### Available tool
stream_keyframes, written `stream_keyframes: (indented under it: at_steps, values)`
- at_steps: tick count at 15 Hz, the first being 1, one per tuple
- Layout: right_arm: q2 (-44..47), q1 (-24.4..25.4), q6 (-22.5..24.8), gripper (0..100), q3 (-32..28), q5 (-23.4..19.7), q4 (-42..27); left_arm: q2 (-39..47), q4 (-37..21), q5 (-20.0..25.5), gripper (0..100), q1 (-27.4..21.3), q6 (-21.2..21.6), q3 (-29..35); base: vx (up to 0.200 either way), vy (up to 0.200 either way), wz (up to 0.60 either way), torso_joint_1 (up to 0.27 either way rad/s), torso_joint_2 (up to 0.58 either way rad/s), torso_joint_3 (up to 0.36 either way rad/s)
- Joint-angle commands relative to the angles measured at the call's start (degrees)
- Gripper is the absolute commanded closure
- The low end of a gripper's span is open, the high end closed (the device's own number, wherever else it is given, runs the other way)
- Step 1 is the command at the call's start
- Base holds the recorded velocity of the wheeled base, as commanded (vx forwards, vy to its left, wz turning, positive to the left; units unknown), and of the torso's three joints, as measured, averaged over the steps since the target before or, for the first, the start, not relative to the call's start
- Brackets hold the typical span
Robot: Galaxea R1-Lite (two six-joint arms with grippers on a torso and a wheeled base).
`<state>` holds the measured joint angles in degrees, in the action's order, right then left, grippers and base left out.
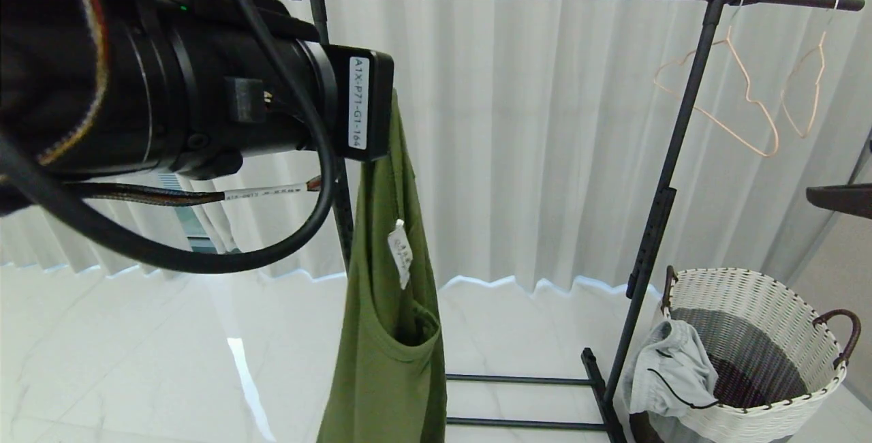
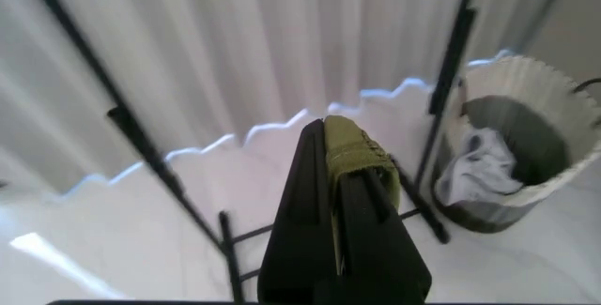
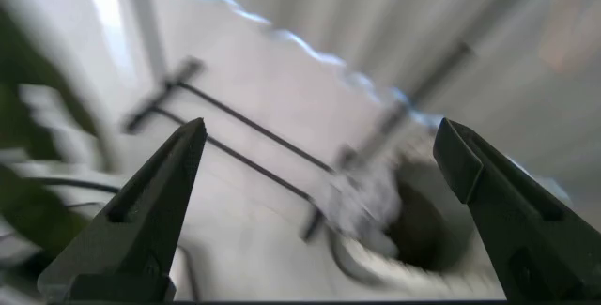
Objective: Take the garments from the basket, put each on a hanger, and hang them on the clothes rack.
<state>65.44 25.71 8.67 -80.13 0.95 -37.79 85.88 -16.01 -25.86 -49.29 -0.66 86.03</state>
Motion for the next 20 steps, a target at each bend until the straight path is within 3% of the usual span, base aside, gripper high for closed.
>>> stream_keyframes:
  at_steps: [1,2,5,8,9,12,20]
  values:
    - [0.48,-3.39,0.56,0,0.41,8.63,-3.25,-3.70,-0.87,-2.01,100,3.14,1.27,-4.82,0.000,0.000,0.00,0.000,0.00,0.000]
    - [0.48,-4.97,0.39,0,1.64,11.00,-3.25,-6.08,-0.87,-2.97,100,5.69,3.21,-8.07,0.000,0.000,0.00,0.000,0.00,0.000]
    - [-0.84,-11.56,4.43,0,6.04,11.71,-1.32,-11.09,-0.87,-3.32,100,12.64,5.14,-13.52,0.000,0.000,0.00,0.000,0.00,0.000]
    - [-3.30,-17.45,13.83,0,12.63,16.63,3.51,-11.88,-0.87,-3.50,100,15.98,5.14,-13.70,0.000,0.000,0.00,0.000,0.00,0.000]
    - [-3.92,-18.68,15.85,0,15.18,16.54,6.94,-11.88,-0.78,-3.50,100,16.59,5.05,-13.87,0.000,0.000,0.00,0.000,0.00,0.000]
    - [-3.92,-18.94,15.15,0,19.66,14.61,14.85,-11.70,-0.78,-3.50,100,16.68,5.05,-14.05,0.000,0.000,0.00,0.000,0.00,0.000]
    - [-3.74,-19.12,3.20,0,21.24,11.97,15.47,-11.97,-0.52,-3.50,100,16.50,4.88,-14.84,0.000,0.000,0.00,0.099,-0.39,-0.286]
